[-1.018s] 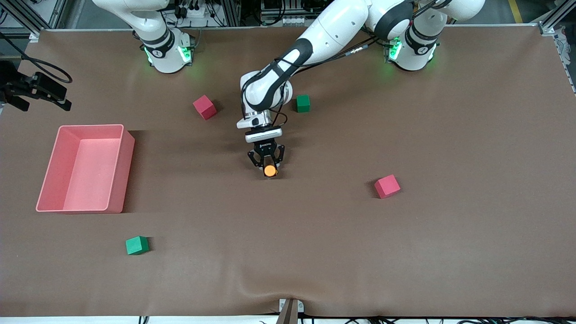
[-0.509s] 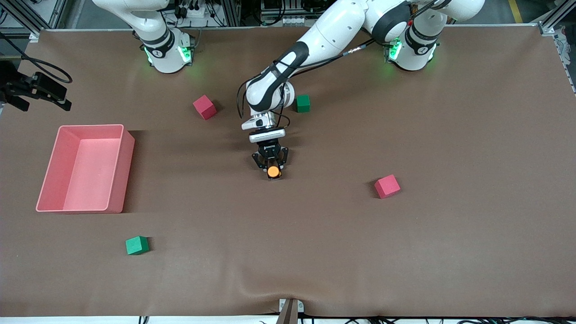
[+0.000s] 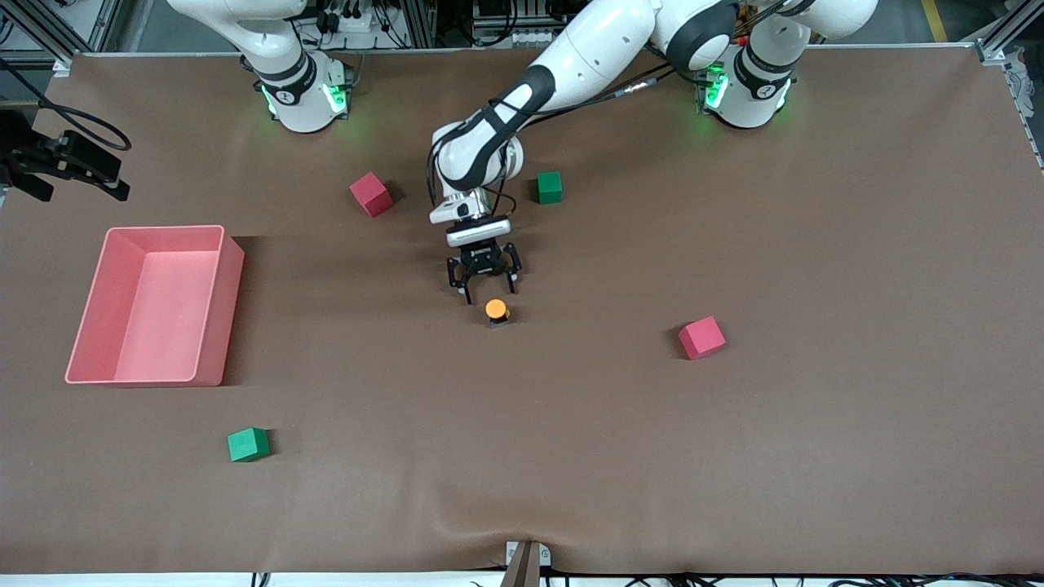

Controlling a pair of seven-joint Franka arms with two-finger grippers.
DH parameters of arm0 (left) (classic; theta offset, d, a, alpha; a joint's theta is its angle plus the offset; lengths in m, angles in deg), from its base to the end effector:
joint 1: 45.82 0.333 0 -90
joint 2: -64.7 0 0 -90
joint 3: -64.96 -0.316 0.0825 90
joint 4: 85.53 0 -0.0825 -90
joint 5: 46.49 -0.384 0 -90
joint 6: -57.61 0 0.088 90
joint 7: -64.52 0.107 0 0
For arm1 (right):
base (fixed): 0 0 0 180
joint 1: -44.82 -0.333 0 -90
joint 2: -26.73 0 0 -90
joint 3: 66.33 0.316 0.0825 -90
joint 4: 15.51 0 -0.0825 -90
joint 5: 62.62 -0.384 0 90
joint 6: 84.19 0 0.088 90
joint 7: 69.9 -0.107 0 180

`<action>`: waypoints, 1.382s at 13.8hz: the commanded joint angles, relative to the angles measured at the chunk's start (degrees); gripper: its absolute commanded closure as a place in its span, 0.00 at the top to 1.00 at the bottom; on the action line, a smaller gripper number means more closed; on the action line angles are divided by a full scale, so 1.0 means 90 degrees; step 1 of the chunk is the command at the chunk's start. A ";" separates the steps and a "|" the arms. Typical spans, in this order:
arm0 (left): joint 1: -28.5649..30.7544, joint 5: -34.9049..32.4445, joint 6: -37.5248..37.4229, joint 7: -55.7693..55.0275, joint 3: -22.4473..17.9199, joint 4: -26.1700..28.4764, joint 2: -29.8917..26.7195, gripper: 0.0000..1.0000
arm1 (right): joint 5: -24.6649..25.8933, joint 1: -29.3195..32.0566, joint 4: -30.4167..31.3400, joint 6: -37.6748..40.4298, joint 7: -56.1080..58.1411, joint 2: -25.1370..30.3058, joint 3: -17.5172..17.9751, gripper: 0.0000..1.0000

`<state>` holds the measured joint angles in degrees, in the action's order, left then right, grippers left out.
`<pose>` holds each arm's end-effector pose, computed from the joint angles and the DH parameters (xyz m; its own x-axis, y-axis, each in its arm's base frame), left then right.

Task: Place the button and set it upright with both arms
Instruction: 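Open the left gripper to release the upright button, then lift the left gripper up away from the button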

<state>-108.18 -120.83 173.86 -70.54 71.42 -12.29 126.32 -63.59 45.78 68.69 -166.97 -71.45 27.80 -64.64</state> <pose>0.3309 -0.6480 0.0959 0.5103 0.2686 0.8169 0.3206 -0.9409 0.1090 0.5352 0.0090 0.6708 0.9999 -0.0122 -0.0065 -0.0123 -0.9998 -0.0161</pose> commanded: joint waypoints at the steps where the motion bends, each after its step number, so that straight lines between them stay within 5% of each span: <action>1: -0.0102 0.0874 -0.0134 0.0083 0.0141 -0.0033 -0.0215 1.00 | 0.0009 0.0060 -0.0156 0.0096 0.0064 -0.0070 0.0046 1.00; 9: 0.0179 0.4184 -0.1041 0.2434 0.0444 -0.0062 -0.1786 1.00 | 0.0009 0.0060 -0.0146 0.0096 0.0064 -0.0070 0.0046 1.00; 19: 0.2932 0.6811 -0.1257 0.6093 0.0464 -0.0081 -0.4110 1.00 | 0.0068 0.0060 -0.0156 0.0096 0.0084 -0.0070 0.0046 1.00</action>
<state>-86.07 -64.41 163.14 -23.44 74.99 -14.91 93.38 -63.59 45.78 68.62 -166.90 -71.44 27.70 -64.64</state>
